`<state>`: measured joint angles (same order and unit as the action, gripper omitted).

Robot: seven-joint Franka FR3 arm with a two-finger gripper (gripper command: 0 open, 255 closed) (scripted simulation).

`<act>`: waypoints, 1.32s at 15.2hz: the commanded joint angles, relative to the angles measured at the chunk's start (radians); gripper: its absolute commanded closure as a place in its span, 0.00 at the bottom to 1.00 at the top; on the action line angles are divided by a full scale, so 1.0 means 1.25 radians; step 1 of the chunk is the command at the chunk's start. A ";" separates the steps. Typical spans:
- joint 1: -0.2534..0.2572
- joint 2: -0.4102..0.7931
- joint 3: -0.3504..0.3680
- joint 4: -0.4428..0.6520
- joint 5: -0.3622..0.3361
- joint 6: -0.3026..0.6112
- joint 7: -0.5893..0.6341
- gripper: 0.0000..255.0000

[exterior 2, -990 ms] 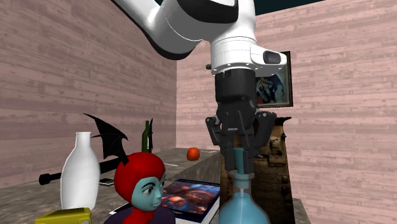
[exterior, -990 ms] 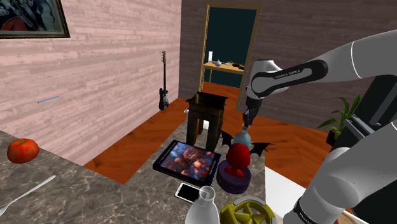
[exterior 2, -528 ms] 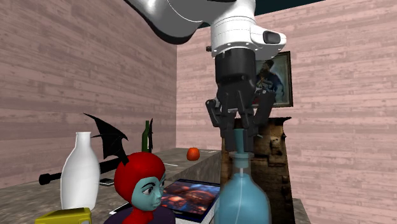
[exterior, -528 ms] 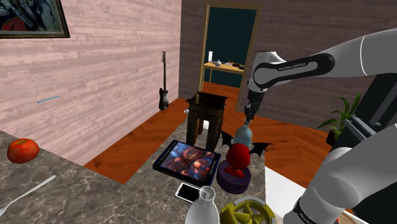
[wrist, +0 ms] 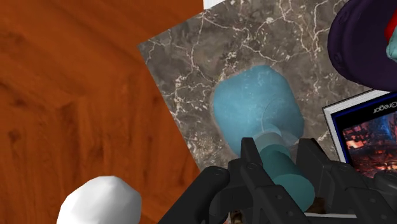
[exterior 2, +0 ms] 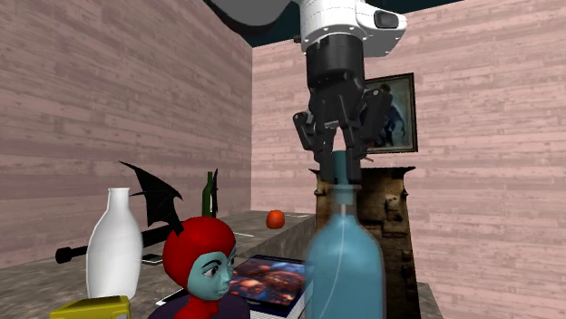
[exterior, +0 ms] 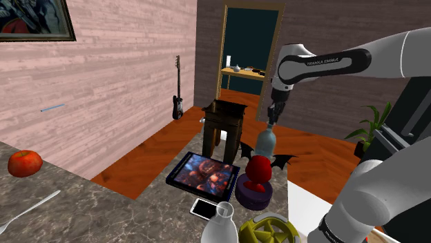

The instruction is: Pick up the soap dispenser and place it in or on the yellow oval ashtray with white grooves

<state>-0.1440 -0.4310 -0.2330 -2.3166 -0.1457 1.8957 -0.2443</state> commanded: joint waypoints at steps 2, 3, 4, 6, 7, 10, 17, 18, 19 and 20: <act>0.001 -0.003 0.003 0.028 0.002 -0.031 -0.001 1.00; 0.001 -0.004 0.004 0.038 0.003 -0.042 -0.002 1.00; 0.002 -0.005 0.005 0.048 0.003 -0.053 -0.002 1.00; 0.002 -0.006 0.006 0.068 0.004 -0.074 -0.003 1.00; 0.005 -0.032 0.018 0.052 0.005 -0.085 0.011 1.00; 0.014 -0.107 0.056 0.008 0.012 -0.120 0.054 1.00; 0.043 -0.263 0.151 -0.060 0.059 -0.217 0.153 1.00; 0.048 -0.283 0.165 -0.065 0.069 -0.232 0.167 1.00; 0.054 -0.302 0.179 -0.070 0.079 -0.247 0.182 1.00; 0.059 -0.320 0.194 -0.074 0.089 -0.262 0.197 1.00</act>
<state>-0.0769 -0.8068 -0.0084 -2.4013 -0.0480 1.5883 -0.0164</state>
